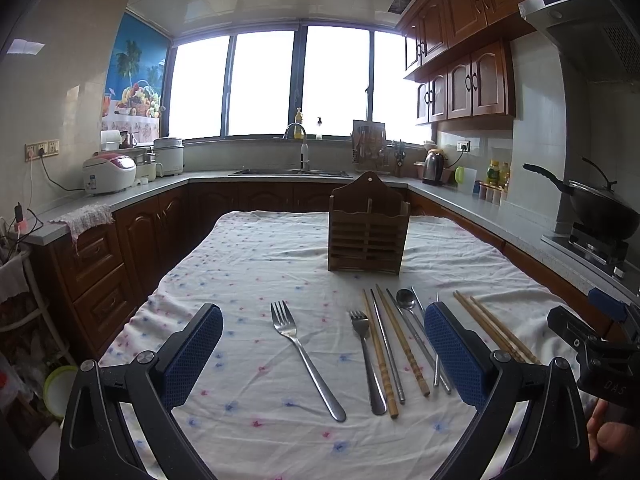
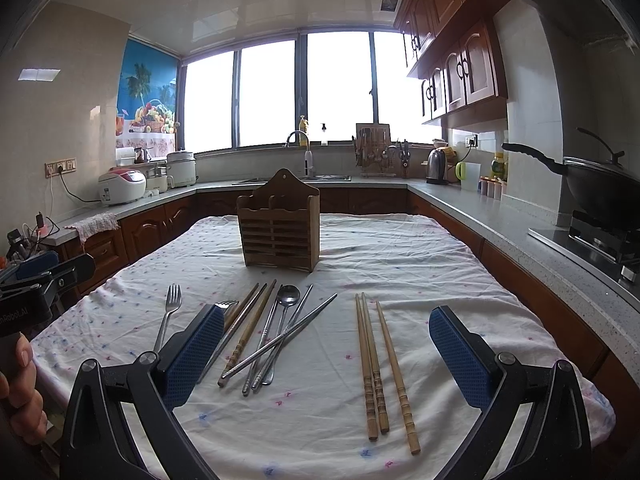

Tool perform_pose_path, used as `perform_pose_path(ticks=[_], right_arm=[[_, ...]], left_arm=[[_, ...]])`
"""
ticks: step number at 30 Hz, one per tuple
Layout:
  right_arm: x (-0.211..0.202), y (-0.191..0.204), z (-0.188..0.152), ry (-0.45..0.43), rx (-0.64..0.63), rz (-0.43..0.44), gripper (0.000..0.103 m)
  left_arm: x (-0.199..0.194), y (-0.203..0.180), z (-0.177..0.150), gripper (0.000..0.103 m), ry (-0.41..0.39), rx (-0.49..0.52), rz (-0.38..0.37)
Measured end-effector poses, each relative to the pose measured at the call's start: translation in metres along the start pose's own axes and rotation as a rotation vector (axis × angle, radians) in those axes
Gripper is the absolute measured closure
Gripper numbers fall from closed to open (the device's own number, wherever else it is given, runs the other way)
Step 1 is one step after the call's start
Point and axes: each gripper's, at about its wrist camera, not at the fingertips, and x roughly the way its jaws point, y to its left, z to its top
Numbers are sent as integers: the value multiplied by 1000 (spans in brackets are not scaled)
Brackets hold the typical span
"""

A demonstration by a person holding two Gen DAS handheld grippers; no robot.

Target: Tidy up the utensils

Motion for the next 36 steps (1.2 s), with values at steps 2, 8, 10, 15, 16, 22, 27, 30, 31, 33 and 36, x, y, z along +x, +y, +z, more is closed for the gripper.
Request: perform_pose_path(ticks=[2,8,10,15,16,22,27,30,31,33,36], right_arm=[[1,1,1,3,2,0,0],[8,-2,3,33,17,-6,0],[12,-5,4,50,21,-11,0],[24,-14,6,102,48,-9,0],[27,-16,6,115,52,-10,0],[46,-31,8,186,97,3,0],[67,-43,11,245,124,21,1],[82,-47,15,282,119,26,12],[89,-49,16,298,122,32,19],[103,-52,17,340,133,46,33],[124,-56,16,404,150,68,57]], left_arm=[[0,0,0,1,0,-1,0],[7,2,1,1,28,-15,-18],[11,3,2,1,41,-20,-23],[23,3,9,1,81,-19,-53],[24,3,10,1,88,-19,-56],[48,7,23,2,159,-32,-81],[73,13,35,7,220,-52,-107],[91,13,43,15,260,-45,-120],[97,14,46,19,274,-40,-122],[110,14,51,23,300,-35,-128],[132,15,59,29,338,-32,-138]])
